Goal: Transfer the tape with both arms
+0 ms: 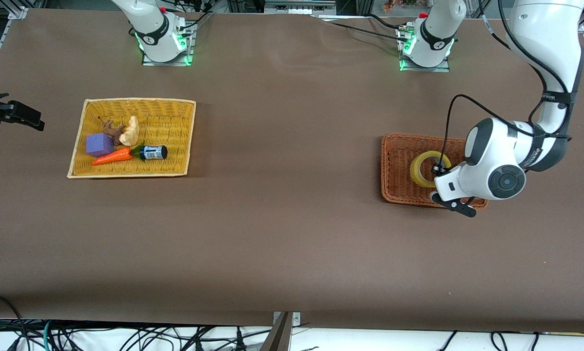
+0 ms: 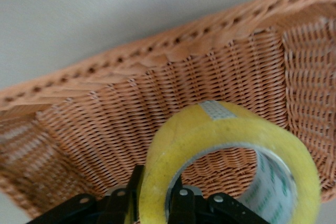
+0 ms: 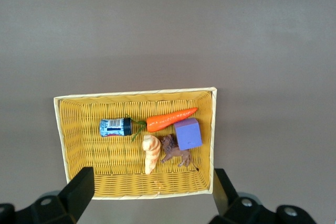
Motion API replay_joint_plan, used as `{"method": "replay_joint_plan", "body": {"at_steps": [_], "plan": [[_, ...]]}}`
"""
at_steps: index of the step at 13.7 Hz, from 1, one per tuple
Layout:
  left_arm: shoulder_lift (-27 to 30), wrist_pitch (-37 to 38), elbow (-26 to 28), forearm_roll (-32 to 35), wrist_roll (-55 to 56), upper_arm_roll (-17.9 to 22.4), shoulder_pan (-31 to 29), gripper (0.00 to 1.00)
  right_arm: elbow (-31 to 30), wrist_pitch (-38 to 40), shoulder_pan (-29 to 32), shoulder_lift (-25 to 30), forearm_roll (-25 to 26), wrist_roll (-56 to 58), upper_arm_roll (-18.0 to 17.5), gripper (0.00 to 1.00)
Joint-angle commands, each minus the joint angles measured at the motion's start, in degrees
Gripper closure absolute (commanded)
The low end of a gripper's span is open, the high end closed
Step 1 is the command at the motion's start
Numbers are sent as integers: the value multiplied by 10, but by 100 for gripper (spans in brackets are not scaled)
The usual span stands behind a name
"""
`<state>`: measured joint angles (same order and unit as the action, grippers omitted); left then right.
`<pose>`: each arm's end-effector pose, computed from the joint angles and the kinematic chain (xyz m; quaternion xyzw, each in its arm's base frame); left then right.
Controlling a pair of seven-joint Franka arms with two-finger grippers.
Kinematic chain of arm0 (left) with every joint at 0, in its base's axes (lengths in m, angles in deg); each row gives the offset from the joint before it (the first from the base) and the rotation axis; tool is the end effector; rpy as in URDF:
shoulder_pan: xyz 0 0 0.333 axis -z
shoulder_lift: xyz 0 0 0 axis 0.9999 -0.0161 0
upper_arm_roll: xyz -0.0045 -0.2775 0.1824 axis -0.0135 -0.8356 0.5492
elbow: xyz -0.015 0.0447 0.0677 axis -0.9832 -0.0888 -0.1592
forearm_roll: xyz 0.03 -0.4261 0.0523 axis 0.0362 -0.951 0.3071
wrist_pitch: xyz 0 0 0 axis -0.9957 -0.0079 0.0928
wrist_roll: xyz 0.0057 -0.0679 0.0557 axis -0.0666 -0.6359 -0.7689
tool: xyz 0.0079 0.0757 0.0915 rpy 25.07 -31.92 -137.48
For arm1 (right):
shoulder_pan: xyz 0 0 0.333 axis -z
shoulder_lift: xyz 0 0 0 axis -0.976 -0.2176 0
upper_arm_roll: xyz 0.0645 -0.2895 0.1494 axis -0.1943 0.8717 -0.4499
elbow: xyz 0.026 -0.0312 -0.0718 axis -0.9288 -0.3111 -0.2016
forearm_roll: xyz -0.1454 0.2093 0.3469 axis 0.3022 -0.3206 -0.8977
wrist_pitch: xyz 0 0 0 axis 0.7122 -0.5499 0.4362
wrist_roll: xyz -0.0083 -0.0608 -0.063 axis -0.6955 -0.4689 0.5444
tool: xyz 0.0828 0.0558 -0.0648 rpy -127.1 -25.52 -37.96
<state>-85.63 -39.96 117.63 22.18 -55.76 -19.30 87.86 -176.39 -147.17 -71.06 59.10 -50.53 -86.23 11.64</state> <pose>0.6398 -0.0649 0.2288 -0.9608 0.2002 0.1915 0.0066 0.6105 -0.0621 0.5843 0.9987 -0.0127 -0.0363 0.0325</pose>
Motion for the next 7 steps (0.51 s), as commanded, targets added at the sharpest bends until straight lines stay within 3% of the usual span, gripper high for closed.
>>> {"method": "replay_joint_plan", "body": {"at_steps": [1, 4, 7], "plan": [[15, -19, 33, 17, -3, -8, 0, 0, 15, 4, -3, -6, -11, 11, 5, 0], [34, -9, 23, 17, -3, -13, 4, 0, 15, 4, -3, -6, -11, 11, 4, 0], [61, 39, -35, 16, -3, -32, 10, 0, 15, 4, -3, -6, -11, 11, 4, 0]]}}
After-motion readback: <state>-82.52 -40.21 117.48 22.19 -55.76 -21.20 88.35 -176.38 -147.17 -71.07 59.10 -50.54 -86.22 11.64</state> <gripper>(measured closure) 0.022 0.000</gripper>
